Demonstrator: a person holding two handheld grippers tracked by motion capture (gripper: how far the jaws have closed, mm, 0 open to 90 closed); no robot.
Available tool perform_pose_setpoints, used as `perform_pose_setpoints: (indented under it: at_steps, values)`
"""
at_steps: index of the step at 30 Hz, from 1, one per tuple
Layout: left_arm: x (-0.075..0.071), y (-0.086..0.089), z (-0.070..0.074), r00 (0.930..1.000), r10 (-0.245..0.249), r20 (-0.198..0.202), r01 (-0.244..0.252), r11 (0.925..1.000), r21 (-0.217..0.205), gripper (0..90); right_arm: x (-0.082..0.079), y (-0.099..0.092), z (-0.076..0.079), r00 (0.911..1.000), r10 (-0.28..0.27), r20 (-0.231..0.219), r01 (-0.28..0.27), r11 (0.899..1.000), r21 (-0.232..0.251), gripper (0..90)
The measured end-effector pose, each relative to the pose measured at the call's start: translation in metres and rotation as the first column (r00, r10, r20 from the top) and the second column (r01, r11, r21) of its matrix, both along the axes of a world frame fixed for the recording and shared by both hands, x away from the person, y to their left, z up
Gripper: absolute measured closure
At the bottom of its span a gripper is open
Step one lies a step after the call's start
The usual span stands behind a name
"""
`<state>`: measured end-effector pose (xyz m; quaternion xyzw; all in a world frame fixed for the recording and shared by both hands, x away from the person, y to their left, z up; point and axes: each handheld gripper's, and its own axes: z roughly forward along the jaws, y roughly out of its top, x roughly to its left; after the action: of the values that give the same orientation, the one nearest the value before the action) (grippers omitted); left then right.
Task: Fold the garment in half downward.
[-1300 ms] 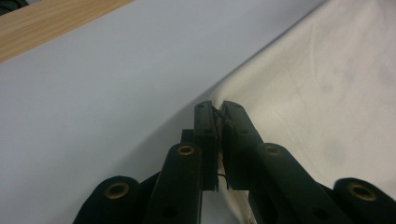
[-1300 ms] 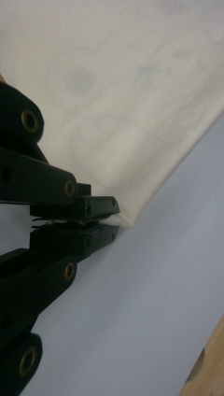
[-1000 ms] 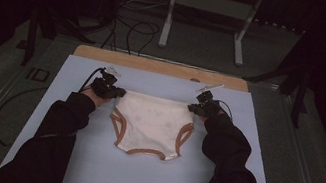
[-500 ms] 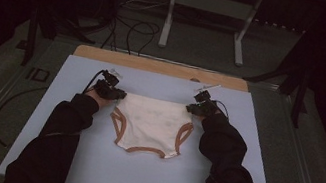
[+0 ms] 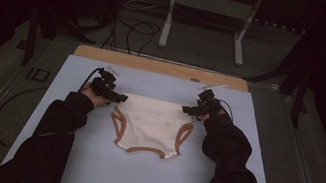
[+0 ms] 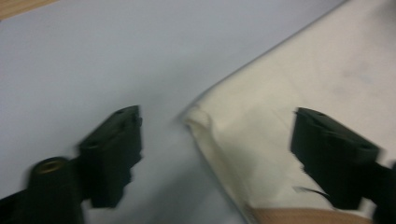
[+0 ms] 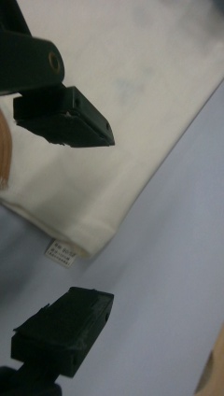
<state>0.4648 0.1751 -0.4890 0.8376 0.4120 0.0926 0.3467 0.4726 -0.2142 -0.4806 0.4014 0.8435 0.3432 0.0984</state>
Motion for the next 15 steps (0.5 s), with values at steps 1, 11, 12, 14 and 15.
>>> perform_pose_setpoints:
  at_steps: [1,11,12,14,15]
  values:
    - [-0.001,0.0,0.002,1.0,-0.004,0.0,0.004,1.0,-0.003,14.7,-0.001,0.001,0.002,1.0,0.005,-0.001,-0.005,1.0,0.014,18.4]
    - [-0.02,0.001,0.018,0.9935,-0.108,0.036,0.11,0.9925,-0.052,0.2,-0.016,0.011,0.011,0.997,0.063,0.045,-0.063,0.998,0.014,11.4]
    - [-0.023,0.001,0.02,0.992,-0.118,0.045,0.12,0.9915,-0.049,0.2,-0.017,0.012,0.011,0.9968,0.064,0.048,-0.065,0.998,0.012,10.2]
    - [-0.028,0.001,0.023,0.9889,-0.135,0.061,0.139,0.9878,-0.07,0.2,-0.019,0.013,0.013,0.9962,0.07,0.052,-0.071,0.997,0.014,10.1]
    - [-0.03,0.001,0.025,0.9872,-0.144,0.069,0.149,0.9854,-0.082,0.2,-0.02,0.014,0.013,0.9959,0.072,0.054,-0.073,0.997,0.017,10.1]
